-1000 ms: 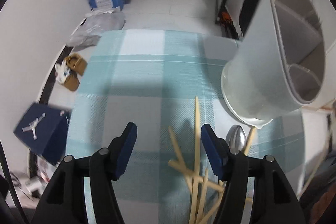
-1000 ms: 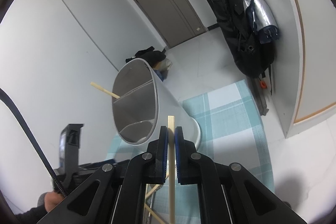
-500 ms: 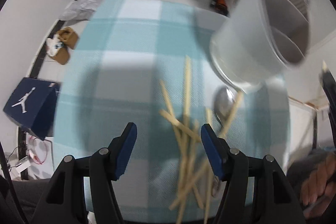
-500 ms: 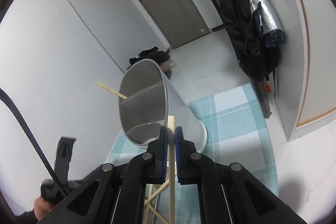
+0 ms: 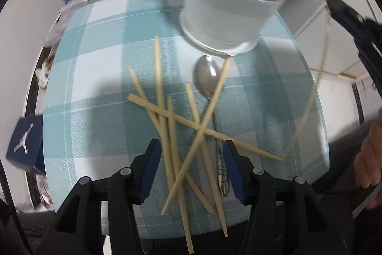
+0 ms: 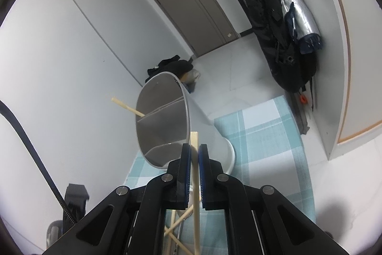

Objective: Organize utensils

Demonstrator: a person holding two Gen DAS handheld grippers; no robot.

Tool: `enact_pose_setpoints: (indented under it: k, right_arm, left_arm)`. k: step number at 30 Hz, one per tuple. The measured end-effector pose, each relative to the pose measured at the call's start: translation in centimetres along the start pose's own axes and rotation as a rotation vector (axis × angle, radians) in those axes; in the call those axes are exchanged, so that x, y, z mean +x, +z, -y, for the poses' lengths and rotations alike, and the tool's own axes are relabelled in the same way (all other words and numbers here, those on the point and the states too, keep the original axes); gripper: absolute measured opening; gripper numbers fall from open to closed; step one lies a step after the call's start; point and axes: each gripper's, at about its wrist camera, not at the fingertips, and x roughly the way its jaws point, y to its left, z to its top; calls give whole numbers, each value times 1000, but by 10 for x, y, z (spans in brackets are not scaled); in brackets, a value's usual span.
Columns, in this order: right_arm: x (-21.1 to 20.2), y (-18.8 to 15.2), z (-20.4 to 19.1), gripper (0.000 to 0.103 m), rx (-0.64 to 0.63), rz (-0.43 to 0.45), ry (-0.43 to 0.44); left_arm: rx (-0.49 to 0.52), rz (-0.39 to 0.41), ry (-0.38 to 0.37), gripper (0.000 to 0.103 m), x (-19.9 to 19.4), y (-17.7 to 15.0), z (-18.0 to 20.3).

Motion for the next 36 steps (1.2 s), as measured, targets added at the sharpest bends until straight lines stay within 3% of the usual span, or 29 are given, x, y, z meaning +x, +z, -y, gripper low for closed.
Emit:
enact_pose_setpoints:
  k: [6, 12, 17, 22, 24, 32, 36]
  right_arm:
    - [-5, 1, 0, 6, -17, 13, -24]
    - [-14, 3, 15, 6, 7, 20, -59]
    - [-19, 5, 28, 6, 31, 26, -79]
    - [-23, 7, 34, 6, 49, 31, -81]
    - [-23, 8, 35, 6, 52, 31, -80]
    - [-20, 9, 34, 6, 62, 26, -79]
    - [-20, 10, 34, 6, 59, 29, -77]
  left_arm:
    - [51, 49, 12, 49, 3, 28, 11]
    - [164, 79, 48, 46, 20, 52, 34]
    - [172, 71, 47, 32, 36, 58, 32]
    - [158, 73, 58, 7, 43, 65, 25]
    - [160, 82, 54, 3, 40, 67, 22]
    - [183, 132, -31, 2, 13, 63, 7]
    - [149, 197, -94, 2, -14, 54, -3]
